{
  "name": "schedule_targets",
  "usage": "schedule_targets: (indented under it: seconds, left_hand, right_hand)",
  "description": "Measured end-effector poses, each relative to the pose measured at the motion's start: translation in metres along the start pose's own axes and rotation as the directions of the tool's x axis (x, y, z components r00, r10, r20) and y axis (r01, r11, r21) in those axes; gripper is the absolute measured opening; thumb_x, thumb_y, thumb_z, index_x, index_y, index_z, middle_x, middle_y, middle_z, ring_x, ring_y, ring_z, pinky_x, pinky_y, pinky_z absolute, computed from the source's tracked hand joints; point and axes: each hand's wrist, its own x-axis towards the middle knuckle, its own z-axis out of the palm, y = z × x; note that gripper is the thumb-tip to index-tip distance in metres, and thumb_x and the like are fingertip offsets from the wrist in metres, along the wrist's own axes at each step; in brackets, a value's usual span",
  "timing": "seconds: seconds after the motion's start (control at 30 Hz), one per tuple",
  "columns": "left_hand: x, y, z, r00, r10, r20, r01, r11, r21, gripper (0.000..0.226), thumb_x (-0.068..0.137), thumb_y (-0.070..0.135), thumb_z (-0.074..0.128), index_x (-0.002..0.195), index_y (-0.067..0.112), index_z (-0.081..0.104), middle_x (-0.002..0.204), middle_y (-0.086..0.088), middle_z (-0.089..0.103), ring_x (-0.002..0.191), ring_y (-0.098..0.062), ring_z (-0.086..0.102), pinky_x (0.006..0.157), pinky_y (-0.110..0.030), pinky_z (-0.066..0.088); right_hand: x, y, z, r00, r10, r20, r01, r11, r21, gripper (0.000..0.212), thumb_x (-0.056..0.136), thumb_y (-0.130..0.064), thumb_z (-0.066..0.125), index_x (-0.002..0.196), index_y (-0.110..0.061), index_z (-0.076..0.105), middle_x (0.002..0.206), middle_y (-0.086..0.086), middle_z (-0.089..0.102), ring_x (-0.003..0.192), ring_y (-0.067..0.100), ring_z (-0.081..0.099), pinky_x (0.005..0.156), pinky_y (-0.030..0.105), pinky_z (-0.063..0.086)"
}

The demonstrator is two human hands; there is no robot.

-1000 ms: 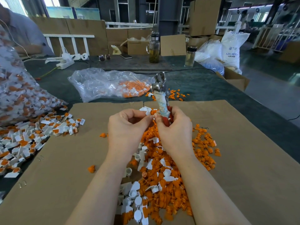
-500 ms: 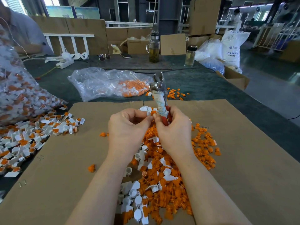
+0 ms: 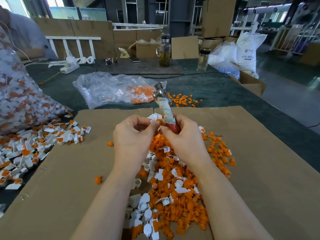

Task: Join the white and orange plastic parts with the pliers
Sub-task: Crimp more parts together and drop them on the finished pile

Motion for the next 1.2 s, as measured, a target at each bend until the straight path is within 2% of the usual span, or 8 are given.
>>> schedule_targets:
  seconds: [0.1,0.23,0.3,0.4,0.53,0.67,0.83,1.2]
  left_hand:
    - [0.001,-0.001,-0.003,1.0,0.003,0.019,-0.002,0.999,-0.053,0.01,0.082,0.02,0.08,0.076,0.021,0.071,0.068,0.005,0.073,0.067,-0.012,0.072,0.061,-0.021,0.057]
    - [0.006,-0.002,-0.007,0.999,-0.031,0.019,0.034,0.97,-0.242,0.005,0.086,0.01,0.074,0.082,0.011,0.071,0.07,0.0,0.074,0.066,-0.011,0.072,0.06,-0.013,0.053]
    - [0.007,-0.002,-0.009,0.999,-0.033,0.021,0.038,0.949,-0.314,0.004,0.086,0.008,0.073,0.084,0.01,0.07,0.07,-0.001,0.074,0.067,-0.012,0.072,0.064,-0.015,0.054]
    - [0.008,-0.003,-0.011,1.0,-0.02,0.016,0.025,0.932,-0.361,0.005,0.087,0.007,0.072,0.084,0.011,0.07,0.07,0.001,0.073,0.067,-0.01,0.071,0.064,-0.015,0.054]
    - [0.009,-0.004,-0.013,1.0,0.006,0.02,0.001,0.931,-0.366,0.005,0.088,0.008,0.07,0.085,0.011,0.07,0.07,0.003,0.072,0.066,-0.008,0.07,0.066,-0.017,0.055]
    - [0.01,-0.004,-0.015,0.999,0.009,0.041,0.007,0.929,-0.369,0.005,0.088,0.007,0.07,0.084,0.011,0.069,0.069,0.005,0.072,0.065,-0.007,0.069,0.066,-0.017,0.056]
    - [0.011,-0.003,-0.018,0.998,-0.002,0.06,0.025,0.923,-0.384,0.005,0.087,0.006,0.069,0.084,0.01,0.069,0.067,0.005,0.07,0.063,-0.007,0.067,0.066,-0.018,0.056]
    - [0.012,-0.003,-0.019,0.984,-0.161,0.08,0.179,0.875,-0.45,0.004,0.085,0.006,0.07,0.083,0.009,0.07,0.071,0.001,0.074,0.063,-0.008,0.07,0.064,-0.02,0.058]
  right_hand:
    - [0.0,-0.002,-0.01,0.989,0.036,0.141,-0.051,0.994,0.102,0.019,0.088,-0.017,0.066,0.09,-0.036,0.063,0.084,-0.023,0.066,0.08,-0.005,0.061,0.062,0.004,0.043]
    - [0.0,0.002,-0.028,0.946,0.132,0.295,-0.171,0.979,0.108,0.018,0.086,-0.01,0.065,0.09,-0.028,0.066,0.072,-0.018,0.062,0.065,-0.007,0.056,0.06,0.008,0.041]
    - [0.0,0.003,-0.033,0.913,0.171,0.37,-0.2,0.979,0.041,0.014,0.087,-0.011,0.065,0.093,-0.023,0.065,0.08,-0.016,0.063,0.068,-0.006,0.056,0.064,0.017,0.042]
    - [-0.001,0.001,-0.035,0.874,0.199,0.443,-0.177,0.98,-0.09,0.015,0.086,-0.016,0.067,0.101,-0.017,0.064,0.093,0.001,0.063,0.086,0.015,0.061,0.077,0.037,0.048]
    - [-0.002,-0.003,-0.033,0.843,0.221,0.49,-0.182,0.975,-0.126,0.023,0.087,-0.019,0.067,0.109,-0.016,0.061,0.108,0.011,0.066,0.099,0.027,0.063,0.093,0.049,0.049]
    - [-0.002,-0.003,-0.032,0.837,0.211,0.505,-0.176,0.978,-0.116,0.014,0.088,-0.016,0.065,0.102,-0.017,0.063,0.105,0.016,0.066,0.096,0.035,0.063,0.084,0.046,0.05]
    - [-0.003,-0.002,-0.028,0.855,0.171,0.489,-0.103,0.981,-0.163,0.015,0.088,-0.009,0.058,0.089,-0.022,0.064,0.066,-0.014,0.055,0.06,0.009,0.05,0.059,0.03,0.043]
    - [-0.001,-0.004,-0.02,0.864,0.16,0.477,-0.059,0.974,-0.221,0.026,0.088,-0.007,0.054,0.075,-0.029,0.059,0.065,-0.008,0.052,0.048,0.002,0.043,0.046,0.018,0.037]
